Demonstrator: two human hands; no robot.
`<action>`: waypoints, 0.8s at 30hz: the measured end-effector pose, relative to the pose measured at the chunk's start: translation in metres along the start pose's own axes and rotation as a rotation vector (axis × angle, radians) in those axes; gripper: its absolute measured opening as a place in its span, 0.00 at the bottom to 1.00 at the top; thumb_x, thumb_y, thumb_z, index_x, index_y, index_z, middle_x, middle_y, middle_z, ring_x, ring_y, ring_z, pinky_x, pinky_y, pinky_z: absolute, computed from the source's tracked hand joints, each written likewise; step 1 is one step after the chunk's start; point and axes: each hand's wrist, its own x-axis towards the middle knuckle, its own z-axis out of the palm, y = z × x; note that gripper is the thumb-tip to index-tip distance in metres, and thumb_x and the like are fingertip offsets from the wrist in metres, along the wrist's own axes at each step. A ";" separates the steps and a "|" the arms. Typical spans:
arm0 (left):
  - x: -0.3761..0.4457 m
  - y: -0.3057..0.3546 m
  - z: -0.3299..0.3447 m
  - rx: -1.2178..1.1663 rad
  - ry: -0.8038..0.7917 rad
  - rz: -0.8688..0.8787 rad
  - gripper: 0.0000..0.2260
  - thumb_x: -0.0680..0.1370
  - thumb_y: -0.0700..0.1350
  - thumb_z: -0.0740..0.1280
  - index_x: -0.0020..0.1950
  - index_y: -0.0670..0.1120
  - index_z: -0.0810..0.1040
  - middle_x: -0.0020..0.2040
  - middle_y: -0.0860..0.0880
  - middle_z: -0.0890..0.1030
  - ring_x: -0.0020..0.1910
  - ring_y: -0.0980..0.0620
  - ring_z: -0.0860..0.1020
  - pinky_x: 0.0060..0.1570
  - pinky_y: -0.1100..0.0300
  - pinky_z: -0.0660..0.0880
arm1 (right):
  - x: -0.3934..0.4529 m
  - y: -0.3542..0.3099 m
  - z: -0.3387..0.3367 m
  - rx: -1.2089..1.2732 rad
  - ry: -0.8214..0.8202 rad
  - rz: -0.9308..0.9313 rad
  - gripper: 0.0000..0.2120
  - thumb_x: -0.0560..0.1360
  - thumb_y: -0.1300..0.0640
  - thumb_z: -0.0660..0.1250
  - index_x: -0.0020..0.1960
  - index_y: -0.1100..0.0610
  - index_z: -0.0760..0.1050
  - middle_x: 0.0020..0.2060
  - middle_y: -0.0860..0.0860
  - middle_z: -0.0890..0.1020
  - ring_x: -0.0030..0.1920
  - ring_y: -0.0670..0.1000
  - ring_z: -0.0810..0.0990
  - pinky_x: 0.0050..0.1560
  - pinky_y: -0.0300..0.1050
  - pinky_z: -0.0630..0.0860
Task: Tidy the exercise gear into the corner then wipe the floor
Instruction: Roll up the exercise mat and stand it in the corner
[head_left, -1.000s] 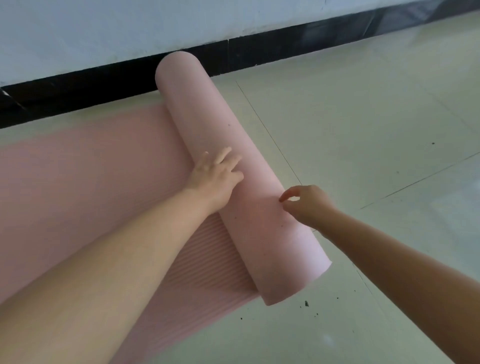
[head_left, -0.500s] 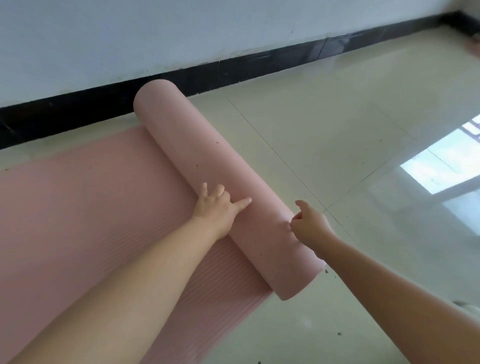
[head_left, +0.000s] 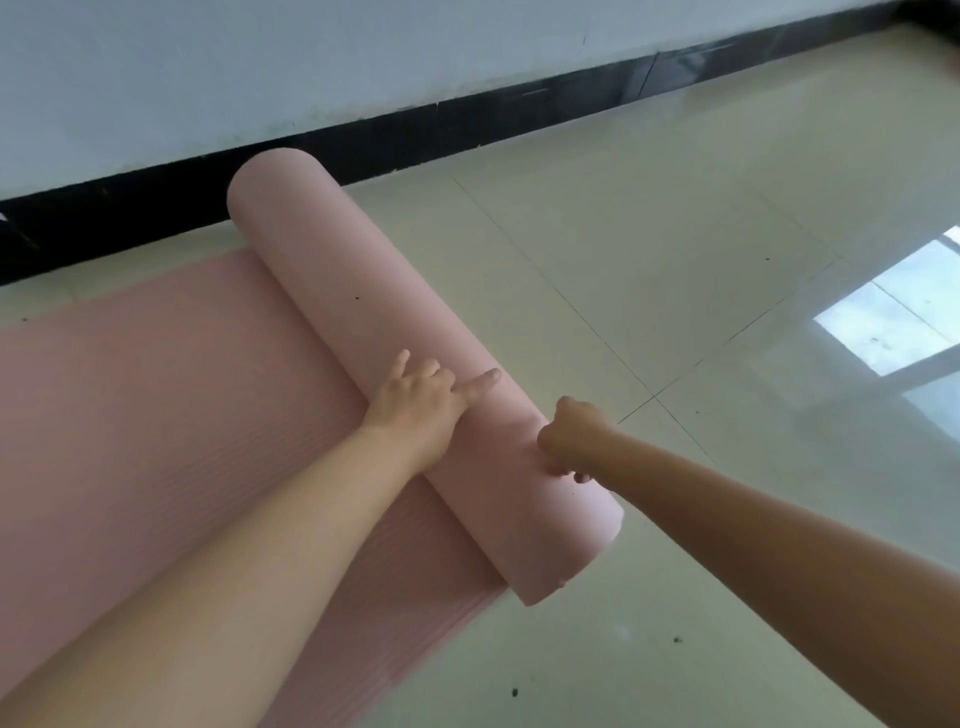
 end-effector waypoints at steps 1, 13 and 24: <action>-0.003 0.001 0.001 -0.009 -0.016 -0.029 0.30 0.79 0.35 0.51 0.78 0.55 0.47 0.68 0.44 0.67 0.72 0.45 0.59 0.75 0.46 0.47 | 0.004 0.003 0.004 -0.006 0.011 -0.019 0.07 0.75 0.67 0.55 0.38 0.63 0.64 0.31 0.52 0.66 0.27 0.49 0.65 0.26 0.38 0.60; -0.054 -0.004 0.008 0.093 0.059 -0.033 0.24 0.73 0.34 0.53 0.68 0.42 0.72 0.61 0.41 0.77 0.64 0.46 0.76 0.69 0.52 0.66 | -0.011 0.022 0.051 0.313 -0.168 -0.343 0.16 0.74 0.66 0.57 0.55 0.59 0.79 0.38 0.50 0.73 0.34 0.49 0.70 0.34 0.37 0.67; -0.114 0.010 0.007 0.144 -0.301 -0.240 0.20 0.81 0.36 0.50 0.73 0.47 0.64 0.79 0.50 0.50 0.78 0.49 0.46 0.75 0.46 0.48 | -0.027 0.016 0.078 0.022 -0.163 -0.337 0.22 0.78 0.57 0.57 0.70 0.62 0.63 0.65 0.59 0.68 0.64 0.58 0.68 0.60 0.47 0.69</action>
